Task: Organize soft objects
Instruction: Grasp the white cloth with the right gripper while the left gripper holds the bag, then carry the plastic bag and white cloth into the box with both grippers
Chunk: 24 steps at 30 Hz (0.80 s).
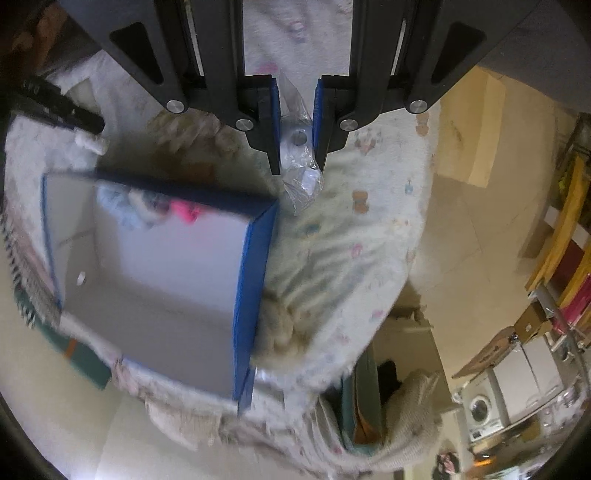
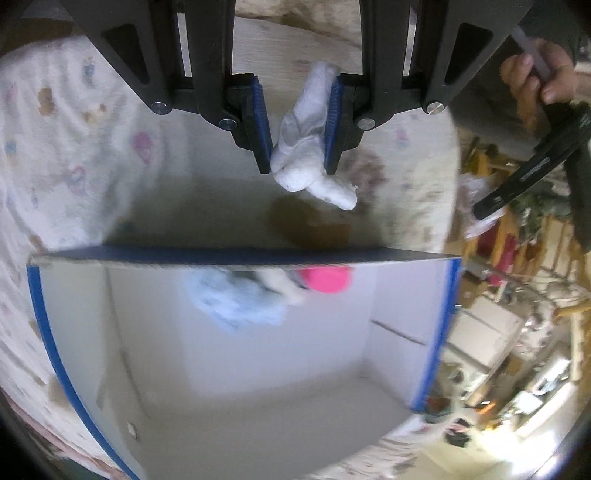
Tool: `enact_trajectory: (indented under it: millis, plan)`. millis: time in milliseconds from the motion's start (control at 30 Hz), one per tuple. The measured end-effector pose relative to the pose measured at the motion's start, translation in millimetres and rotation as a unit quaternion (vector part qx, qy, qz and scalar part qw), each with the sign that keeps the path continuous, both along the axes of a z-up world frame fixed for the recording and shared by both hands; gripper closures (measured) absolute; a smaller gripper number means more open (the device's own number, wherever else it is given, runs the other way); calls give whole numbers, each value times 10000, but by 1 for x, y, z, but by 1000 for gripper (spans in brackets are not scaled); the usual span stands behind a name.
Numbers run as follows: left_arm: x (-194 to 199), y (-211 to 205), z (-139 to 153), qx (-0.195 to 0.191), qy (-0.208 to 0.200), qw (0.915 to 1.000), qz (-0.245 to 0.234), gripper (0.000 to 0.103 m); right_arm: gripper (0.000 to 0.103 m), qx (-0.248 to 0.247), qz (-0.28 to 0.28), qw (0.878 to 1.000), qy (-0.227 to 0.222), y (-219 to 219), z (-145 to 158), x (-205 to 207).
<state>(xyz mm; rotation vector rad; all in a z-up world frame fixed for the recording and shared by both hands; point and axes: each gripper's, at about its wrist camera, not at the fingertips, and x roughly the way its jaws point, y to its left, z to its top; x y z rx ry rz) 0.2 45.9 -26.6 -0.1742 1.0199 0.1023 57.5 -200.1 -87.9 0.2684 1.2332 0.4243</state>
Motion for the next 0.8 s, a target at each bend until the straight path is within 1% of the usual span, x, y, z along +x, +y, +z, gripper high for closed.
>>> enact_trajectory:
  millis: [67, 100, 200, 333, 467, 600, 733, 800]
  plan:
    - [0, -6, 15, 72, -244, 9997, -38, 91, 74, 292, 94, 9989, -351, 2, 19, -3]
    - [1, -10, 24, 100, -395, 9991, -70, 91, 74, 403, 119, 9978, -505, -5, 30, -4]
    - [7, -19, 40, 209, -615, 9977, -202, 91, 74, 702, 119, 9928, -959, -12, 57, -6]
    - [21, -31, 54, 256, -727, 9963, -375, 91, 74, 853, -16, 9866, -1392, -20, 77, -9]
    - [35, -41, 58, 277, -749, 9956, -499, 91, 74, 837, -209, 9812, -1725, -28, 89, -7]
    - [50, -52, 56, 354, -739, 9945, -656, 91, 74, 769, -384, 9773, -1935, -40, 96, 2]
    - [65, -60, 52, 403, -695, 9938, -765, 91, 74, 714, -510, 9770, -1944, -48, 98, 16]
    - [70, -62, 50, 404, -674, 9937, -800, 91, 74, 793, -528, 9774, -1889, -51, 97, 25]
